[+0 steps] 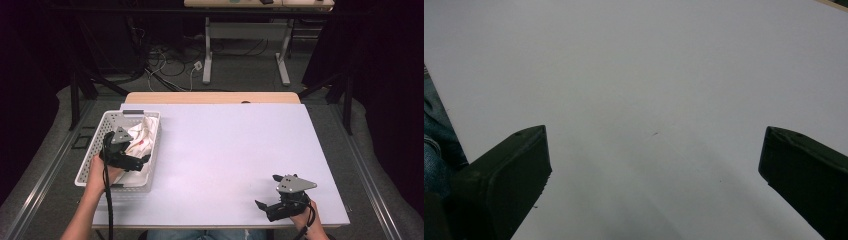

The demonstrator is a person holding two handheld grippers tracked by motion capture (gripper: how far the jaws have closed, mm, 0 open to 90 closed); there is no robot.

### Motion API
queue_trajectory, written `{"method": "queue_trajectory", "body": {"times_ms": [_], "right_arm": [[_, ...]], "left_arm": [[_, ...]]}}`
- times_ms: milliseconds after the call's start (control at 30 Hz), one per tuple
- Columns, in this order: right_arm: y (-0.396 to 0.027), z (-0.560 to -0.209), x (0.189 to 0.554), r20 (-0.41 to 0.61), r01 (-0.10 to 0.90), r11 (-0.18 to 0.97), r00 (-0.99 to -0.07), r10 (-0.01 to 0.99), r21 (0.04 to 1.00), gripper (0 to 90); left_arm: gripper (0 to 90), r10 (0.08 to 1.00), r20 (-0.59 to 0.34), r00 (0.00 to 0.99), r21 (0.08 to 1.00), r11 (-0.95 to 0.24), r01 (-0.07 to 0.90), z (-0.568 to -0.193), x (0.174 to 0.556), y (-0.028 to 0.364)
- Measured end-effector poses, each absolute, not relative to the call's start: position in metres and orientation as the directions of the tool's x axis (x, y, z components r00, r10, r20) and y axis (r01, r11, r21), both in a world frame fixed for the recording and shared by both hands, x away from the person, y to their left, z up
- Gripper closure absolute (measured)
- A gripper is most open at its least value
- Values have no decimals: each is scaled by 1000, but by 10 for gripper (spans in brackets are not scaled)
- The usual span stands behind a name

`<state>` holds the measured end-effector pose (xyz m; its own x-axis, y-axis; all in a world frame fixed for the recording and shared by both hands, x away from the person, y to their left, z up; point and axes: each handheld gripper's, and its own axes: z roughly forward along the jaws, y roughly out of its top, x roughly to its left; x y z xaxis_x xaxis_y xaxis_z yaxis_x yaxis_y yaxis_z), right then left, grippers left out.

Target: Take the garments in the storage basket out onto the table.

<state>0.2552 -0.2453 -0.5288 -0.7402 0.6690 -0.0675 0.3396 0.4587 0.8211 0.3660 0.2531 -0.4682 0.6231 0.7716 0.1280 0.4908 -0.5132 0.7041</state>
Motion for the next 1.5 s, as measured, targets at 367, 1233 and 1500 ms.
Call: {"method": "queue_trajectory", "body": {"times_ms": [367, 1233, 1500], "right_arm": [[-245, -529, 255, -68, 332, 460, -747, 661, 823, 0], [-246, -528, 254, -72, 322, 462, -754, 653, 826, 0], [-245, -528, 255, -74, 323, 468, -756, 650, 823, 0]], "left_arm": [[0, 784, 142, 605, 620, -546, 563, -481, 390, 266], [0, 794, 49, 606, 523, -537, 662, -511, 427, 288], [0, 785, 60, 617, 469, -568, 677, -519, 430, 284]]}}
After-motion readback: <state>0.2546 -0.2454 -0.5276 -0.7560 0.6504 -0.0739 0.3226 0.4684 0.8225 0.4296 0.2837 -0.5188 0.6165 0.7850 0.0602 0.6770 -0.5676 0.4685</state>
